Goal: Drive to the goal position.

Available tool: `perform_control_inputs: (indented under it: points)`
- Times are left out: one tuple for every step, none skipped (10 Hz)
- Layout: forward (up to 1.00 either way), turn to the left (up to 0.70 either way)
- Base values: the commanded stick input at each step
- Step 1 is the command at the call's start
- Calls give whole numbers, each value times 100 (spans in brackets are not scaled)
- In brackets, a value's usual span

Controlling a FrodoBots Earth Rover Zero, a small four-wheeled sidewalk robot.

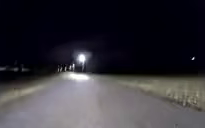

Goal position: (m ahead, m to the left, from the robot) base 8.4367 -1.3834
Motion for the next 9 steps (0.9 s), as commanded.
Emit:
perform_control_inputs:
  points:
    - [100, 4]
    - [100, 3]
    - [100, 1]
    - [100, 0]
    - [100, 0]
    - [100, 0]
    - [100, 0]
    - [100, 0]
    - [100, 4]
